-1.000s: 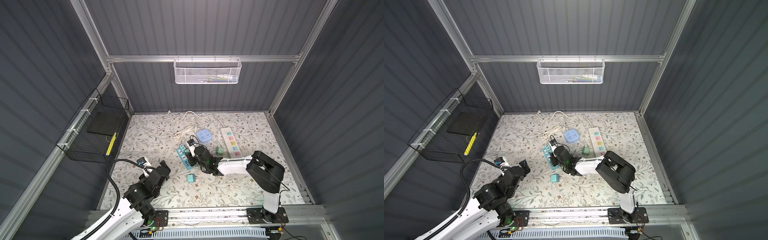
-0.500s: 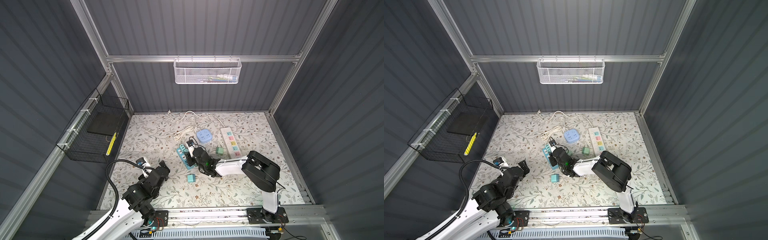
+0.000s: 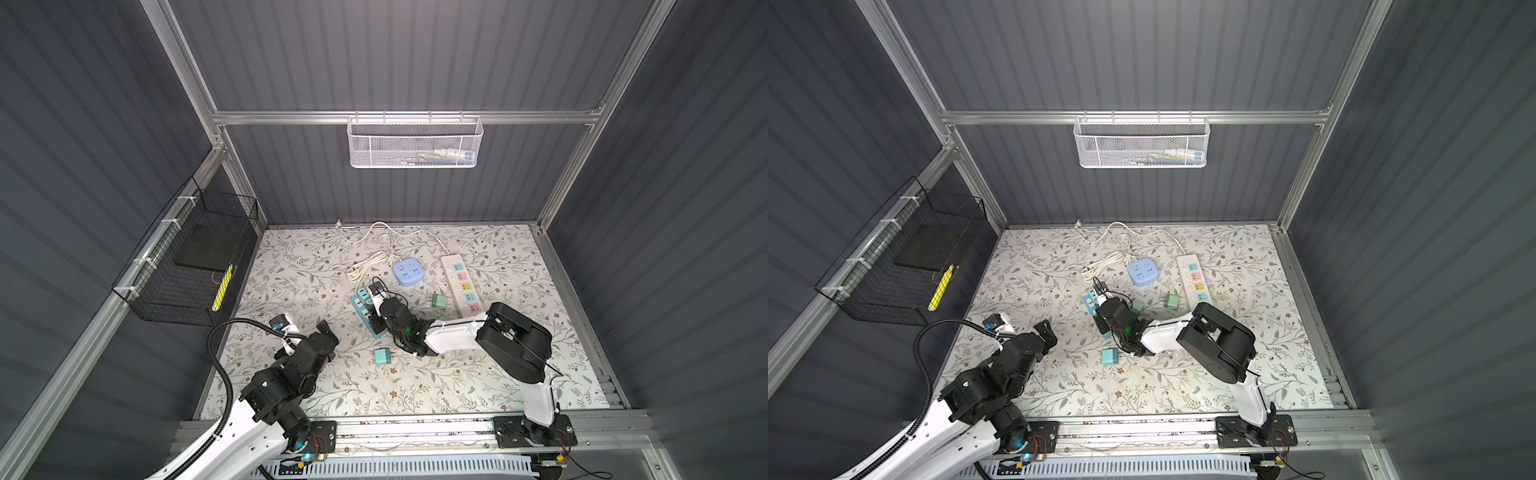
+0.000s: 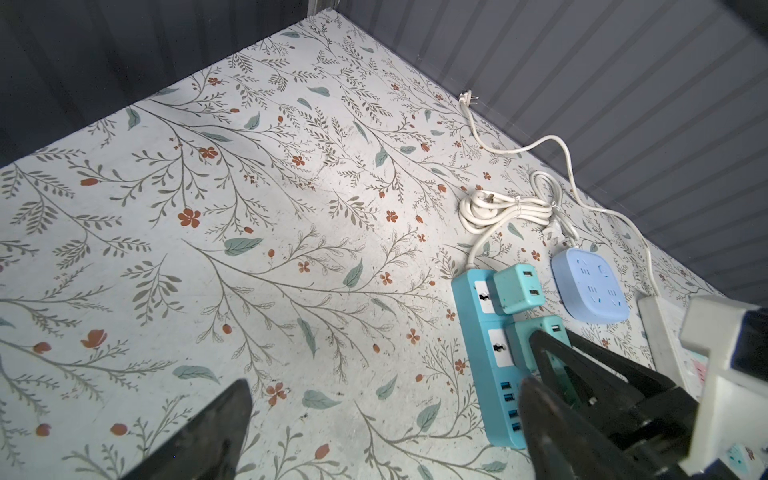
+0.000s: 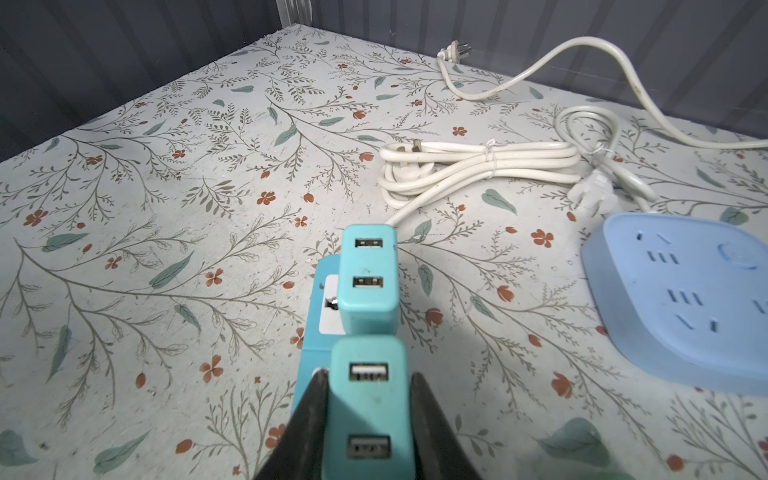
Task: Insert the plug
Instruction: 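Carry adapter with right gripper over the strip's next socket and align it, then press the adapter down into the second strip socket with right gripper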
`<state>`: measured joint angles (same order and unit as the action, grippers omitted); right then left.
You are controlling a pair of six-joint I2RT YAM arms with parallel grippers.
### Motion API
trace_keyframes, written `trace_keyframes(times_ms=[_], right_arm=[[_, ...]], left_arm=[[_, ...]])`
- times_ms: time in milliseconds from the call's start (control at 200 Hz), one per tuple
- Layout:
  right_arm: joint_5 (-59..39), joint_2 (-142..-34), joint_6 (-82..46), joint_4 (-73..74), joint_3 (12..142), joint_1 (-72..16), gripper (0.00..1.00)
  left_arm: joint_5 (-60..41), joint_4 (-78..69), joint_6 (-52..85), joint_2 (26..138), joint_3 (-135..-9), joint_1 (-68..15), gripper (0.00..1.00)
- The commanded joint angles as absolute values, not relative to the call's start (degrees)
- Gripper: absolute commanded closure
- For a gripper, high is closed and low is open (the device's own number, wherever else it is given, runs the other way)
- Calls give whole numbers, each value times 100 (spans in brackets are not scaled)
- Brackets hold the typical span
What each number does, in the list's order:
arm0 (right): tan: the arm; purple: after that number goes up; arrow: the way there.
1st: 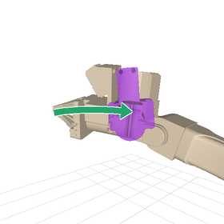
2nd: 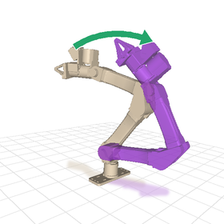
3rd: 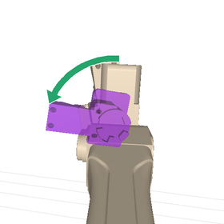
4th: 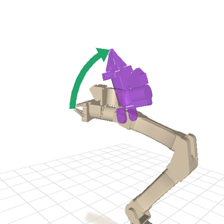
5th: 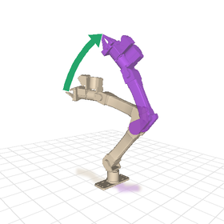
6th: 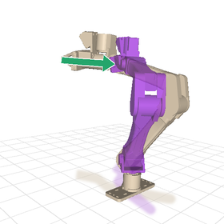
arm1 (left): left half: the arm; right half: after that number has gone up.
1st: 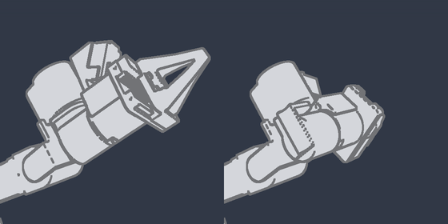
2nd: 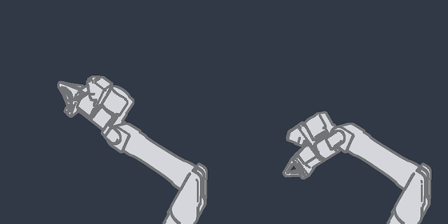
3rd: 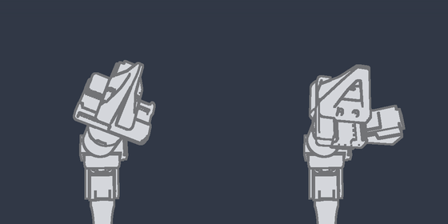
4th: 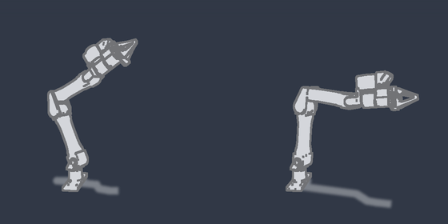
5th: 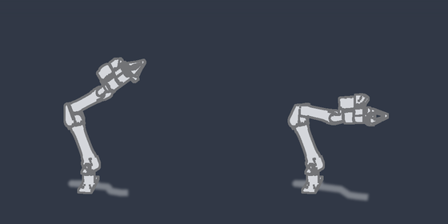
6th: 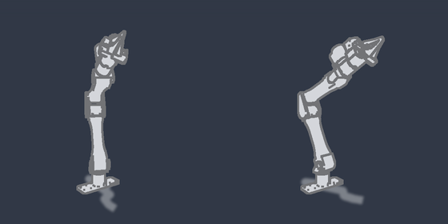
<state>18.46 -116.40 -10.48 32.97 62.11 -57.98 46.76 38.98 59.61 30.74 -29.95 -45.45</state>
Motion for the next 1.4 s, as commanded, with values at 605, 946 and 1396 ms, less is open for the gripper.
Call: trace_keyframes(times_ms=[605,946,1396], right_arm=[[1383,-11212,-936,1074,6791,-5774,43],[1111,-10709,-936,544,7365,-5422,38],[890,-11335,-1125,368,7395,-5168,42]], left_arm=[[4838,4012,6061,3094,-3385,-4570,0],[4782,3894,5760,3282,-3691,-4570,0],[4790,3814,5529,3461,-3762,-4570,0]])
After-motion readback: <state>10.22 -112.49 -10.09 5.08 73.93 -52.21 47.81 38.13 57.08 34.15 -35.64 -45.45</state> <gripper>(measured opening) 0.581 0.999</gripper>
